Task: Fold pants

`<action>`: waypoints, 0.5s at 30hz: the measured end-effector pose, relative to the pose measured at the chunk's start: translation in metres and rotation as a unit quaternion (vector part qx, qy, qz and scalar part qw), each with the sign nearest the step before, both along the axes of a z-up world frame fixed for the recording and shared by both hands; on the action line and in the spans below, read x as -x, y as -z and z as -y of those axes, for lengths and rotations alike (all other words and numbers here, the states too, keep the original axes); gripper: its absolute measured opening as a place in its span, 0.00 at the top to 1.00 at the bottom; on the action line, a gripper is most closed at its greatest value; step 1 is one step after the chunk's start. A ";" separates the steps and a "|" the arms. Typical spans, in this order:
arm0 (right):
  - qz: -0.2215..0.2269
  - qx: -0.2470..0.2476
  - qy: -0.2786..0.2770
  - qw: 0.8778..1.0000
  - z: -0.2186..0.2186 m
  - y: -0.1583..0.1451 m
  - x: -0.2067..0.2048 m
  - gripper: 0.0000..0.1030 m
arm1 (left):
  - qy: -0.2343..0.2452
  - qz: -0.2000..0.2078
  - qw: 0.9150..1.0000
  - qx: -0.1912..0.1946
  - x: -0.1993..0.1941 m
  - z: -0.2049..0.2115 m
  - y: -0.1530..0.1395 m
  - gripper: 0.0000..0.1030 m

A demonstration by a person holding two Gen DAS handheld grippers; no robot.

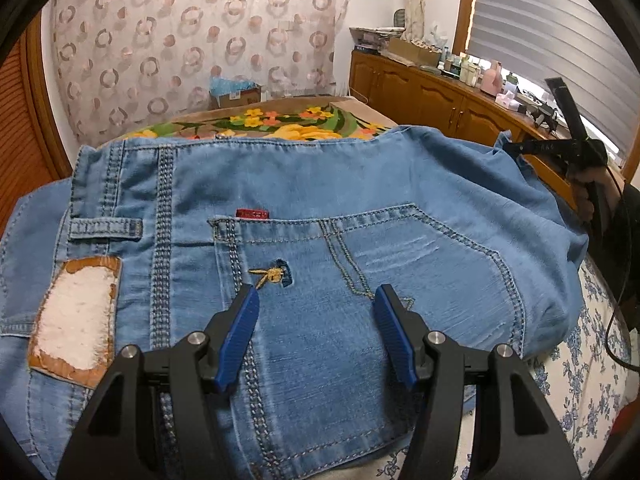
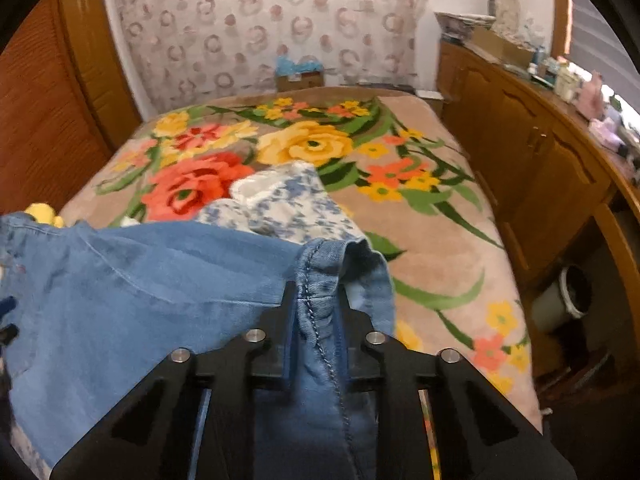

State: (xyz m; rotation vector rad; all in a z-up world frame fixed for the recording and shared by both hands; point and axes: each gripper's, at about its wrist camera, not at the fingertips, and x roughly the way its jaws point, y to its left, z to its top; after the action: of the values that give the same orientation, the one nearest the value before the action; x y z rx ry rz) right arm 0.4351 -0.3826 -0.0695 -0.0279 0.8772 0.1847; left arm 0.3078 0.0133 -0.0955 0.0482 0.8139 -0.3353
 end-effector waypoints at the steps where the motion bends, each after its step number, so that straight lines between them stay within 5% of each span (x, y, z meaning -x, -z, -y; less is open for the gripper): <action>1: 0.011 0.006 0.002 1.000 -0.001 -0.003 0.001 0.89 | 0.000 -0.002 1.000 0.000 0.000 0.001 0.001 0.42; 7: 0.090 0.058 0.079 0.991 0.001 -0.028 0.004 0.90 | 0.002 -0.001 1.000 -0.006 -0.003 0.004 0.006 0.41; 14: 0.061 0.061 0.100 0.991 0.010 -0.018 -0.005 0.88 | 0.004 0.003 1.000 -0.009 -0.003 0.004 0.010 0.40; 15: 0.061 0.055 0.099 0.992 0.010 -0.019 -0.003 0.82 | 0.004 0.002 1.000 -0.010 -0.003 0.004 0.010 0.40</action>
State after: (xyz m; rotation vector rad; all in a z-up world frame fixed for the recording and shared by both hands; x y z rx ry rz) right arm 0.4379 -0.3931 -0.0506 -0.0542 0.7616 -0.0499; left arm 0.3112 0.0091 -0.1056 0.0712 0.8127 -0.3354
